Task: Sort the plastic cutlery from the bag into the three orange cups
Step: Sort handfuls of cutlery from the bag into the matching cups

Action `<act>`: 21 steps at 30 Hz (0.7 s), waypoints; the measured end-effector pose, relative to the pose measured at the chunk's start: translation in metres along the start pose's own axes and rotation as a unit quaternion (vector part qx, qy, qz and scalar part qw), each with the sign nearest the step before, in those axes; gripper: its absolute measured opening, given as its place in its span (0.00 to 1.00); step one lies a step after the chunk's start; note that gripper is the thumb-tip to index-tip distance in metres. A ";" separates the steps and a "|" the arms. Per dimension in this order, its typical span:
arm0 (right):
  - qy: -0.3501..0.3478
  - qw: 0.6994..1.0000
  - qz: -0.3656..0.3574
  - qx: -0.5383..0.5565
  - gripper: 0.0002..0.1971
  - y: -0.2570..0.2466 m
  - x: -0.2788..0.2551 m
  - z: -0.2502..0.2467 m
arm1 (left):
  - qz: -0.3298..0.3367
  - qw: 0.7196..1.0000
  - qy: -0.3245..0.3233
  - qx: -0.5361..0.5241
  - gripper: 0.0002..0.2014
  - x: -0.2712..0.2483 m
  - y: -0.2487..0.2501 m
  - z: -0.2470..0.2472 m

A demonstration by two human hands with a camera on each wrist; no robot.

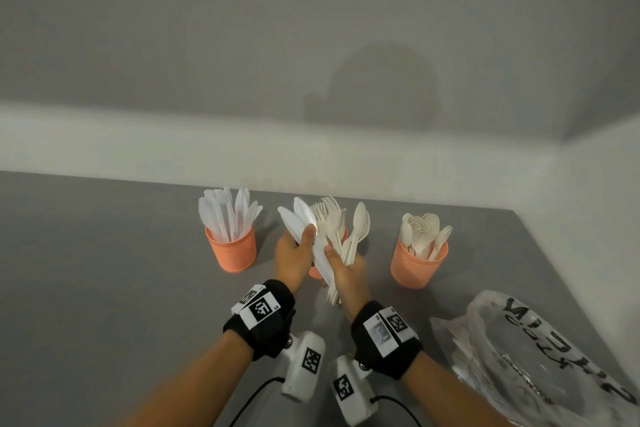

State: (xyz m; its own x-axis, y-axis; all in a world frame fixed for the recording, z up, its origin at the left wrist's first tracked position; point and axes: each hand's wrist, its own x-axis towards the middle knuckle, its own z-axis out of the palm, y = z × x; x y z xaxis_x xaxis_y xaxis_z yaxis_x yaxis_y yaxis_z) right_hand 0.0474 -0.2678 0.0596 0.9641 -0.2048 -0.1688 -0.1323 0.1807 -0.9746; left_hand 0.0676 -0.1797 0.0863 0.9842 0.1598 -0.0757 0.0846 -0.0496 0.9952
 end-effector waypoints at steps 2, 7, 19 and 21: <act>0.012 1.000 -0.015 -0.016 0.10 0.000 0.001 0.000 | -0.011 1.000 -0.002 -0.023 0.14 -0.001 0.000 0.001; 0.039 0.998 -0.047 -0.029 0.16 0.001 0.000 -0.001 | -0.036 0.997 -0.015 -0.074 0.14 -0.003 0.000 0.002; 0.037 0.998 -0.055 0.003 0.16 0.000 0.001 -0.003 | -0.033 0.996 -0.008 -0.077 0.12 0.001 -0.006 0.003; 0.024 0.998 -0.054 0.017 0.16 -0.002 0.001 -0.003 | -0.044 0.996 0.000 -0.083 0.12 0.001 -0.008 0.003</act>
State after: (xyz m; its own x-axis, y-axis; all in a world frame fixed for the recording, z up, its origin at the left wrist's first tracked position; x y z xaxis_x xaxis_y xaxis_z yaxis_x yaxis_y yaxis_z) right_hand 0.0476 -0.2711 0.0611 0.9600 -0.2709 -0.0703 -0.0190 0.1873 -0.9821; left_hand 0.0683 -0.1823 0.0784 0.9743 0.1557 -0.1629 0.1435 0.1288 0.9812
